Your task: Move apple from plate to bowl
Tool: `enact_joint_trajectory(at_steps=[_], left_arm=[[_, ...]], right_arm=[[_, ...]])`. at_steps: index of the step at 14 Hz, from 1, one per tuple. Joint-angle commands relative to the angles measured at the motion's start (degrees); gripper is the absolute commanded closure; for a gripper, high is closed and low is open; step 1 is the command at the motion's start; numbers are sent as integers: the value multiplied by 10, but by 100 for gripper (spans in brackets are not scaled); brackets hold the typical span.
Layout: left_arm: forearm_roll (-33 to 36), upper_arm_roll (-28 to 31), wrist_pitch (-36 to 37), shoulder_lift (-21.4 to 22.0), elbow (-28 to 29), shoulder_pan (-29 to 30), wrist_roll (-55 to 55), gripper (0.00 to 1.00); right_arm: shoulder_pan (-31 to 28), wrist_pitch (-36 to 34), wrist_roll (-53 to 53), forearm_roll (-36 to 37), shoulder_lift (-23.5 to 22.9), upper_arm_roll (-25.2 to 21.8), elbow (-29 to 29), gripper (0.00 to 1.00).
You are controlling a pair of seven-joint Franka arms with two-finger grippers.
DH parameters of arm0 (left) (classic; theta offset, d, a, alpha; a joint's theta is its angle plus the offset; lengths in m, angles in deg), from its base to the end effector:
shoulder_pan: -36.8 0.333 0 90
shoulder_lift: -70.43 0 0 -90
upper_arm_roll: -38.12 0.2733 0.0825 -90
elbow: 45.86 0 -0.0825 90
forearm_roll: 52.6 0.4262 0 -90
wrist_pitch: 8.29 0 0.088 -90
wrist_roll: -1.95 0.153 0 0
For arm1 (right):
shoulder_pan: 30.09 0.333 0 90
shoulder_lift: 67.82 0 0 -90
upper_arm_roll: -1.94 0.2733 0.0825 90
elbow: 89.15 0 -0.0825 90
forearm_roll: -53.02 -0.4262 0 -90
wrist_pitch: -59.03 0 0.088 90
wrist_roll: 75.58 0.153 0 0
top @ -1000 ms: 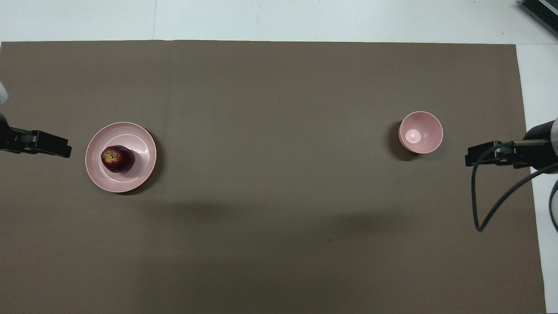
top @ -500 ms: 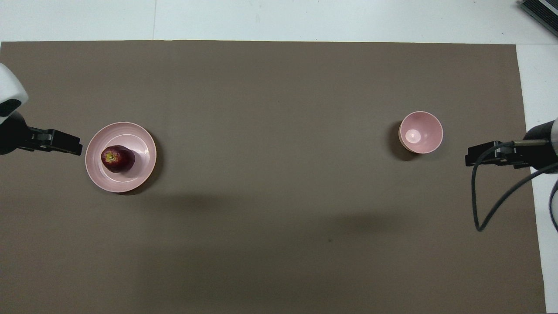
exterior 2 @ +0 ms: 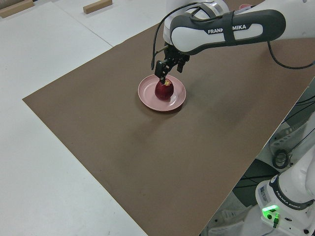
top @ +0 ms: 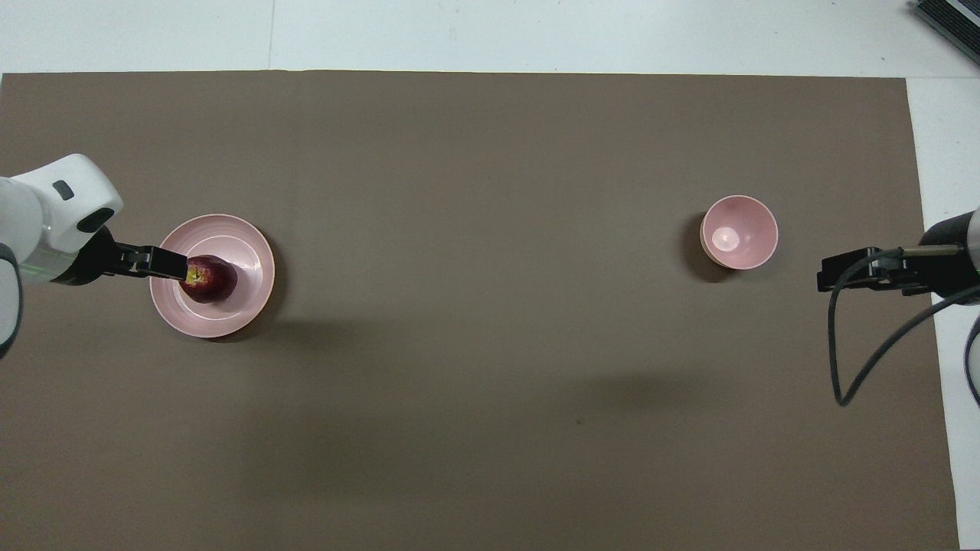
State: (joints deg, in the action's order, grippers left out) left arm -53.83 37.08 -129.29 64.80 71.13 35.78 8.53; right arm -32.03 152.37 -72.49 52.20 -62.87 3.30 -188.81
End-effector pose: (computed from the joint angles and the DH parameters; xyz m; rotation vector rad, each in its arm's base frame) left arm 0.5956 -0.0233 0.2812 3.1126 -0.2173 -0.0428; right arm 0.5745 -0.0034 0.5046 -3.1280 0.1020 0.0379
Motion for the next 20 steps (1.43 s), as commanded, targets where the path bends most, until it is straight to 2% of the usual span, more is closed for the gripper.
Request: enact_joint_trajectory(at_steps=[1,4,11,12,14,15,18,19,20], left_arm=[[-6,2,-64,-17,38,-2,4,0],[-6,2,-113,-22,67,-1,7,0],[-6,2,-115,-36,61,-2,4,0],[-6,2,-116,-39,58,-3,3,18],[-6,2,-113,-46,37,-2,2,62],[-6,2,-108,-47,25,-2,2,74],[-6,2,-103,-45,8,-2,1,76],[-6,2,-93,-44,-1,-2,-2,80],[-6,2,-78,-40,-11,-1,-8,89]], right_arm=[[-6,-1,-2,-4,7,1,-3,0],[-6,0,-2,-4,7,1,-3,0],[-6,0,-2,-4,7,1,-3,0],[-6,-1,-2,-4,7,1,-3,0],[-7,-2,-2,-4,7,1,-3,0],[-6,-3,-3,-4,7,1,-3,0],[-6,-6,-5,-4,8,4,-2,0],[-5,-6,-6,-3,8,4,-1,0],[-7,-9,-6,-2,9,2,-3,0]])
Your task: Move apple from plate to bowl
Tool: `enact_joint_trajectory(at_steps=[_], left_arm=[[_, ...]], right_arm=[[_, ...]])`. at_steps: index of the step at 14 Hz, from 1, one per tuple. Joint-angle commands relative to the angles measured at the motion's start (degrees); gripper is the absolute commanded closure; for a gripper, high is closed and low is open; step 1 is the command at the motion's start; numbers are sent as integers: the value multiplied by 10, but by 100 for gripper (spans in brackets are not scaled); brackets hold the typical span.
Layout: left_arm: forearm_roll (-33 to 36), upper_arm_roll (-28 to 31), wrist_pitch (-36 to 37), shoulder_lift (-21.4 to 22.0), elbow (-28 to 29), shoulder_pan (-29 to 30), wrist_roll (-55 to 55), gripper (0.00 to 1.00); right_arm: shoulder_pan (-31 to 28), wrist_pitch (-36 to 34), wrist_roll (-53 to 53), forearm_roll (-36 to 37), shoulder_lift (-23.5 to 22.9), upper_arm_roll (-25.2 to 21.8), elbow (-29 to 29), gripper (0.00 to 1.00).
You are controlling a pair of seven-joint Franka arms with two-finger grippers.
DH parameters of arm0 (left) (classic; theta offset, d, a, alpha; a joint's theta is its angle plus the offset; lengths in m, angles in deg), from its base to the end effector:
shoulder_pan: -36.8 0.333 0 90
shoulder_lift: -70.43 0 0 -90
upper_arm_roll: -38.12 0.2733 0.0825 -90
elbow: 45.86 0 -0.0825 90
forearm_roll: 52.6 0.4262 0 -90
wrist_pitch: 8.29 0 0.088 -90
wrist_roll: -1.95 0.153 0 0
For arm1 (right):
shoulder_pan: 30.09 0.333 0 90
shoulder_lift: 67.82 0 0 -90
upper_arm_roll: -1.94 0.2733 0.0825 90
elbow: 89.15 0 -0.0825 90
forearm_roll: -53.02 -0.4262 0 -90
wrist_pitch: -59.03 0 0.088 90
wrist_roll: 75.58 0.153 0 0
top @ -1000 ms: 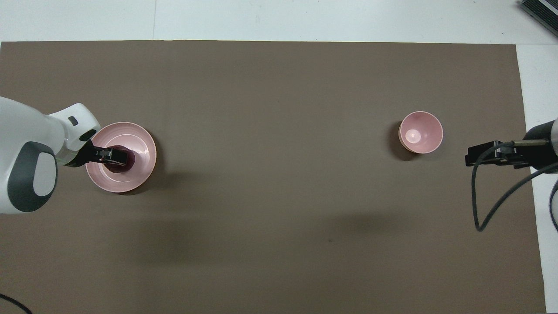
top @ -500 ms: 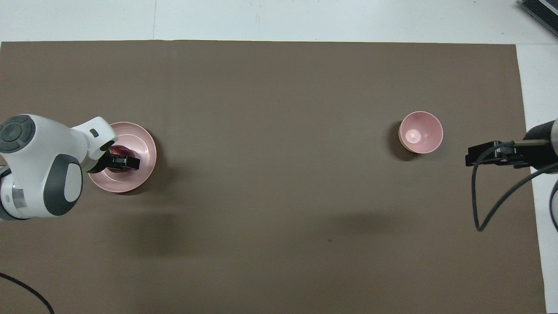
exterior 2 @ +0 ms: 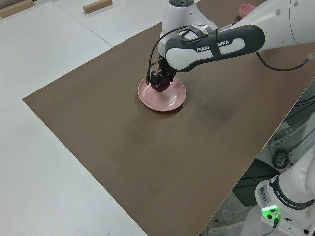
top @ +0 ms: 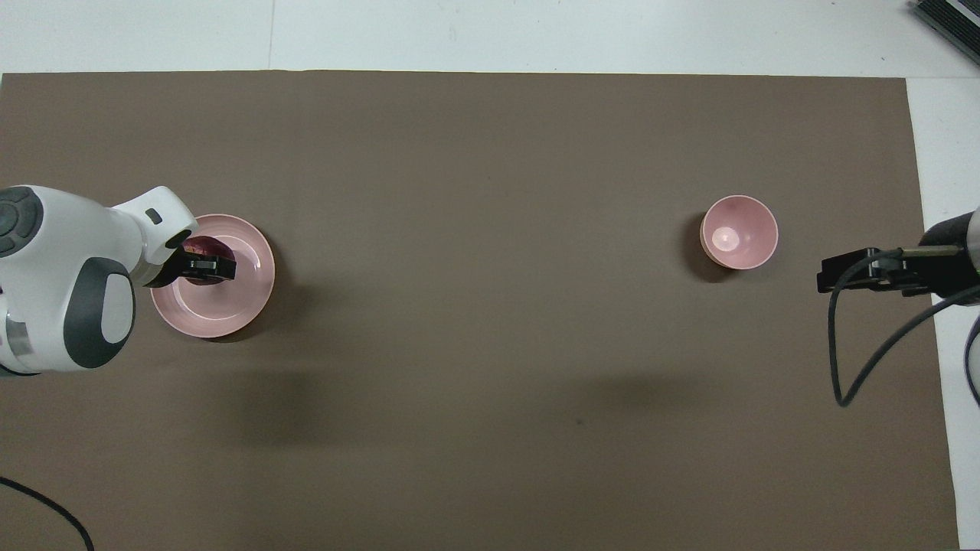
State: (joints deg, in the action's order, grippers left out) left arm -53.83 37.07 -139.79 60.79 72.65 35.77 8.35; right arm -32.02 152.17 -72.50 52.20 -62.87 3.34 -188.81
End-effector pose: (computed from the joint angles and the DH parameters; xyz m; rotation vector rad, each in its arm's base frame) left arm 0.6096 -0.0235 0.2427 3.1159 -0.2089 0.0924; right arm 0.5739 -0.0029 0.5043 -3.1281 0.1003 0.0433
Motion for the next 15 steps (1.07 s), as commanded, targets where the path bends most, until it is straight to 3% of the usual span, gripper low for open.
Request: enact_joint_trajectory(at_steps=[1,3,5,7,9,12,15], left_arm=[[-6,3,43,1,-41,-1,-9,100],[-7,2,88,1,-85,-1,-13,100],[-21,0,135,2,-122,-2,-25,100],[-88,0,168,2,-151,-3,-25,100],[-139,-1,187,2,-158,-4,-25,100],[-145,-4,199,2,-158,-20,-24,100],[-176,-11,233,3,-158,-20,-9,100]], right_arm=[[-8,-5,-10,-3,13,1,-8,0],[-15,-2,-87,-26,13,-2,-10,0],[-57,-1,-129,-133,2,-3,-12,0],[-69,-3,-156,-227,-17,-4,-25,0],[-77,-4,-229,-324,-32,-5,-54,0],[-74,-1,-277,-444,-65,-4,-76,0],[-25,26,-299,-557,-64,-2,-124,0]])
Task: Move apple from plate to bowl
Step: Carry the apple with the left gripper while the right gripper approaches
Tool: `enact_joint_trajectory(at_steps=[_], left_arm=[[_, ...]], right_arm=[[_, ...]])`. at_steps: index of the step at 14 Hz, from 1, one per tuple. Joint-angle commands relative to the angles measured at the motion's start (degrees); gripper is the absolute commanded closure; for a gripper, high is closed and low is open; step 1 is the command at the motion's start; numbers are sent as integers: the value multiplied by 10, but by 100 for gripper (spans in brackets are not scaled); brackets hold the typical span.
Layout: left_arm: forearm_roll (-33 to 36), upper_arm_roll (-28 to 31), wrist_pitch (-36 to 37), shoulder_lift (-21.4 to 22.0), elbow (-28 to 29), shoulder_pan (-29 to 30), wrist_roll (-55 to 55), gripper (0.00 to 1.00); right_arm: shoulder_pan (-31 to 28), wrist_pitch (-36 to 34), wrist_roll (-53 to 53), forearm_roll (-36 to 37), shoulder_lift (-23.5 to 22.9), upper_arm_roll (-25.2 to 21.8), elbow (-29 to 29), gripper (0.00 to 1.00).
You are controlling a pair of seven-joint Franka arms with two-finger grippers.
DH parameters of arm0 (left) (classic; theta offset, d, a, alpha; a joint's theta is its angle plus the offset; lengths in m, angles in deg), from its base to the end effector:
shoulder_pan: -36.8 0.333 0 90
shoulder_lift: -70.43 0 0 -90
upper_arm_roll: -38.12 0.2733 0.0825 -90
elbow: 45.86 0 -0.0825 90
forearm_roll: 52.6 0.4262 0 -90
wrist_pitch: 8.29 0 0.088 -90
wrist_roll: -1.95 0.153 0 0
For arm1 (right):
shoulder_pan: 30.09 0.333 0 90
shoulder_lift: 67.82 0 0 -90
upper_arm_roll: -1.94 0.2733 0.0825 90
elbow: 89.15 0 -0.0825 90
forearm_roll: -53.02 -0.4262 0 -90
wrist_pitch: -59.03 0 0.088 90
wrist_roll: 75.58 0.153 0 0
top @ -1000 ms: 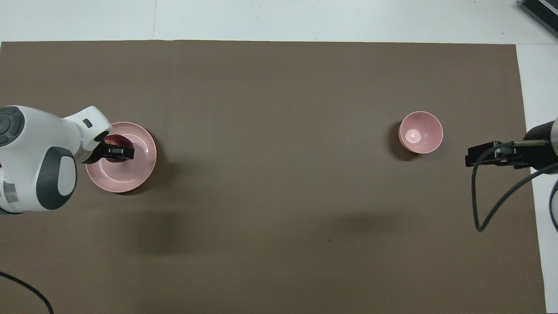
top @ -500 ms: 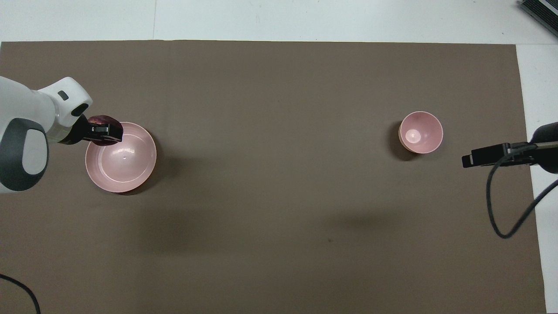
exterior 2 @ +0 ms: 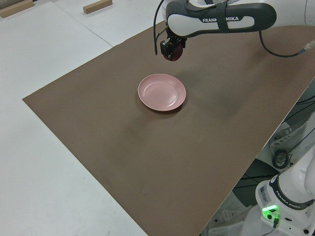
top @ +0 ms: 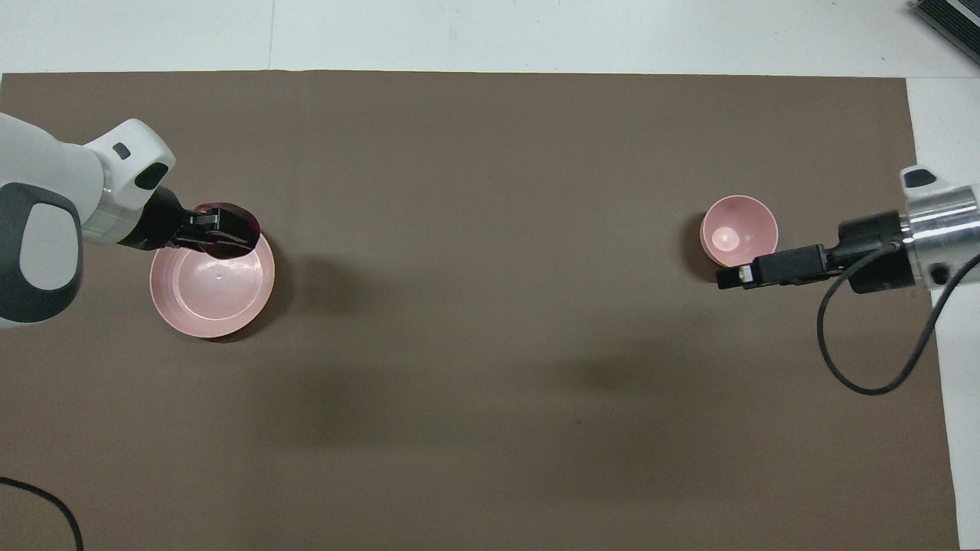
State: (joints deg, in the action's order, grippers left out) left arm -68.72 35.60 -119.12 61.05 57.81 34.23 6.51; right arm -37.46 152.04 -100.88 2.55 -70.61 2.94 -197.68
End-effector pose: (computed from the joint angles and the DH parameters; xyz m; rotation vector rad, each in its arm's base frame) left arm 0.6289 -0.0867 0.3463 2.8718 -0.0893 -0.0576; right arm 0.5869 0.0494 0.4012 -2.2235 -0.1447 0.0612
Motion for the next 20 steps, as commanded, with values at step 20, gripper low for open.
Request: enact_joint_trajectory(at_steps=[20], left_arm=[[-414,-103,43,34,10,-41,-398,100]], right_arm=[[211,189,-432,-451,-47,2,-134,0]])
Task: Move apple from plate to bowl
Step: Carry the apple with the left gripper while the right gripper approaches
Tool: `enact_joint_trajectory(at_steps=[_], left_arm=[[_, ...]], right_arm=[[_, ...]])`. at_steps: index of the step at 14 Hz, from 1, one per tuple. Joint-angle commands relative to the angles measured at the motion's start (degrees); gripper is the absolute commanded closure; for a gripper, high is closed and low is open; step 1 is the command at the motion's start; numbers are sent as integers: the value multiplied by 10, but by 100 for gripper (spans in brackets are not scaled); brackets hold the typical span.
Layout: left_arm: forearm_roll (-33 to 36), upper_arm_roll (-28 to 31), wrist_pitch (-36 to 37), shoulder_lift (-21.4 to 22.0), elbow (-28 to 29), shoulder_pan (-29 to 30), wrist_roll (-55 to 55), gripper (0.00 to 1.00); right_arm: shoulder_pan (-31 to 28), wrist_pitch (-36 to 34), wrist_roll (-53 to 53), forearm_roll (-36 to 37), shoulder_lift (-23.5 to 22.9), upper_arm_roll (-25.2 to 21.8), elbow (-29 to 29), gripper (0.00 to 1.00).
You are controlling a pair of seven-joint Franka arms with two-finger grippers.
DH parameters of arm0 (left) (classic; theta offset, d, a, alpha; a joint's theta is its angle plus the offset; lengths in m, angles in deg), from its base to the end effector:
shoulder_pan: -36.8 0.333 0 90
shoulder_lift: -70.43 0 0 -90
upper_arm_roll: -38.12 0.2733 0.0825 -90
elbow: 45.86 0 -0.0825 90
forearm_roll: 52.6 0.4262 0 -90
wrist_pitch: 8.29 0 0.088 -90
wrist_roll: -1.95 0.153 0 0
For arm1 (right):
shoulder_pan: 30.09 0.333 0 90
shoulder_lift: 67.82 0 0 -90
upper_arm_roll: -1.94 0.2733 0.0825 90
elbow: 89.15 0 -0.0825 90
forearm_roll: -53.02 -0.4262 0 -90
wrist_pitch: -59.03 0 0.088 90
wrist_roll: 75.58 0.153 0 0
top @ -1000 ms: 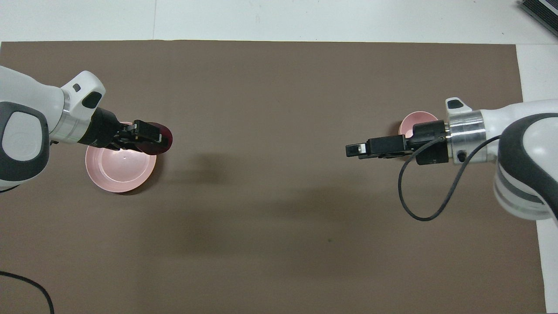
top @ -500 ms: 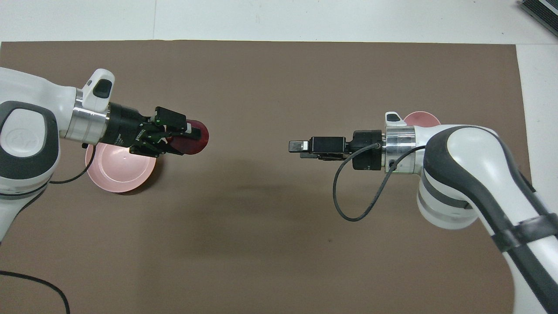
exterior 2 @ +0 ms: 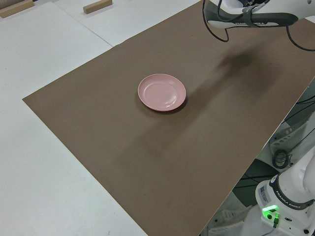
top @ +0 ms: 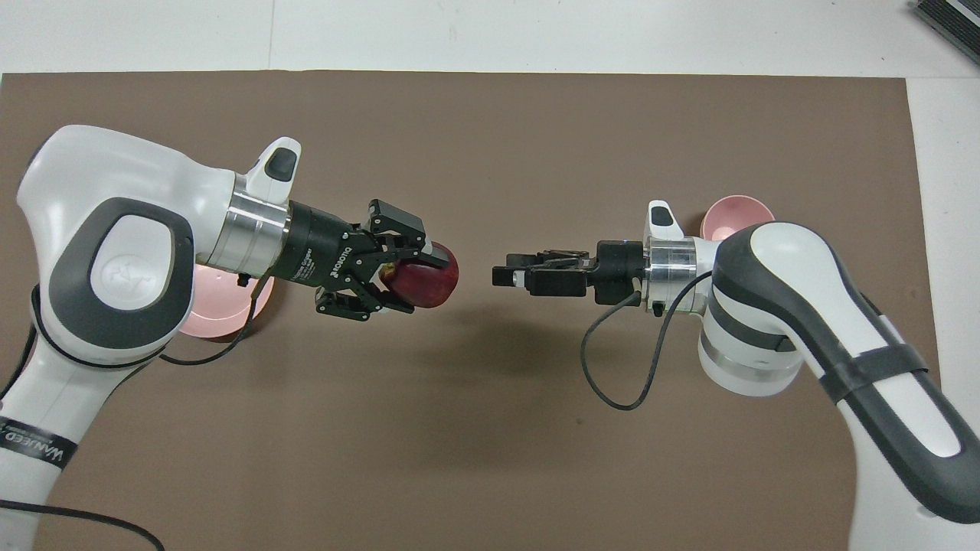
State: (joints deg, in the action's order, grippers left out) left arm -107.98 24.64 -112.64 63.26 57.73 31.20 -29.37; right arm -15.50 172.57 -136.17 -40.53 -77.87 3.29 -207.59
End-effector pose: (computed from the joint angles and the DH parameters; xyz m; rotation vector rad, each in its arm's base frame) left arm 0.5657 -0.3021 0.4143 2.1781 0.5898 -0.6073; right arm 0.5760 0.2735 0.3043 -1.7630 -0.2882 -0.3568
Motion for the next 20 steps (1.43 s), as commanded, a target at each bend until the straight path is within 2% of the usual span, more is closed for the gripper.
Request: enact_joint_trajectory(at_steps=[1,3,4,6,11,15,18,20], left_arm=[[-35,7,-37,14,19,-15,-55,100],[-74,7,-78,24,38,-16,-90,100],[-76,7,-87,22,39,-17,-90,100],[-83,7,-99,18,42,-29,-89,100],[-127,6,-111,19,49,-49,-89,100],[-154,2,-106,22,50,-64,-93,100],[-159,2,-99,31,65,-75,-94,100],[-160,2,-100,36,73,-78,-95,100]], right_arm=[[-11,-32,-104,-24,31,-1,-46,0],[-45,-86,-128,-24,42,-1,-61,0],[-60,-124,-139,-24,50,-1,-70,0],[-81,-155,-162,-24,58,-1,-82,0],[-48,-143,-162,-93,43,0,-78,0],[-51,-157,-151,-101,14,1,-74,0],[-50,-161,-128,-106,11,0,-70,0],[-54,-188,-134,-122,14,0,-72,0]])
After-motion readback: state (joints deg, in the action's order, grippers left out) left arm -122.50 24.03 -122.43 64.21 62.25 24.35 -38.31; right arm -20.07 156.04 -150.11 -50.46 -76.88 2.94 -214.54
